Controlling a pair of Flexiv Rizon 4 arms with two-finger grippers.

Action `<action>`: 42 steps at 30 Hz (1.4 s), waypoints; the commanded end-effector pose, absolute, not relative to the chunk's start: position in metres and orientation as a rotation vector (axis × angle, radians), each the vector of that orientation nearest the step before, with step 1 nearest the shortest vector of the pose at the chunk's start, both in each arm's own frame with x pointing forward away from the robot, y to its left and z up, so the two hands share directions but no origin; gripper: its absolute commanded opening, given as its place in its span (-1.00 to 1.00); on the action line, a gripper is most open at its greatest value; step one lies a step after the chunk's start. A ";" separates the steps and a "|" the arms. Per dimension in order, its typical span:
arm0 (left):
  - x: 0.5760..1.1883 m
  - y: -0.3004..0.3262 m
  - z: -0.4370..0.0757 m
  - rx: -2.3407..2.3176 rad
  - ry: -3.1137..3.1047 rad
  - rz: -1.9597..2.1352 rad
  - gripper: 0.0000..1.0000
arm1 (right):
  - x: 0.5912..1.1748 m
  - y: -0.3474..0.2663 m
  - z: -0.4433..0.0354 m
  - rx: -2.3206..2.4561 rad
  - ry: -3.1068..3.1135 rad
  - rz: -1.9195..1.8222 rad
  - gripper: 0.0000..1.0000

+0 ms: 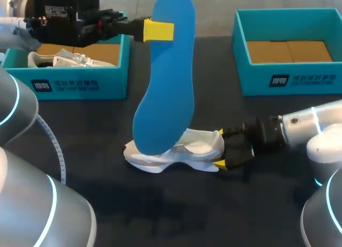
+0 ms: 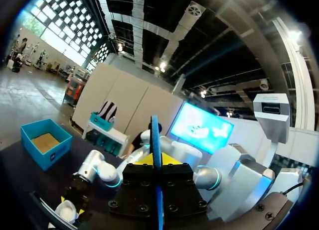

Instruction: Take the shoe out of the shoebox, open the shoe tongue, remove and reinsert the insole, then place the shoe into the shoebox

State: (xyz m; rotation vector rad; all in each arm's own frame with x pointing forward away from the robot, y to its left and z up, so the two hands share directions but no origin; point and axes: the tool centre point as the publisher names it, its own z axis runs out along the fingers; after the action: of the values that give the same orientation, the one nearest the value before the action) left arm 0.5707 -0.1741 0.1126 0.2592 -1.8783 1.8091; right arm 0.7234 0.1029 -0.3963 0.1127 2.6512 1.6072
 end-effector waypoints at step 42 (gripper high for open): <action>0.571 -0.175 0.112 0.259 -1.879 1.808 -1.00 | 0.733 0.116 -0.333 0.140 3.116 0.410 1.00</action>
State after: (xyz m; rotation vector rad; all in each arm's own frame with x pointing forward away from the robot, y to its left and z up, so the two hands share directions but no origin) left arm 0.5708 -0.1740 0.1127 0.2592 -1.8784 1.8091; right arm 0.7269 0.1036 -0.3278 0.1353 3.0141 0.8390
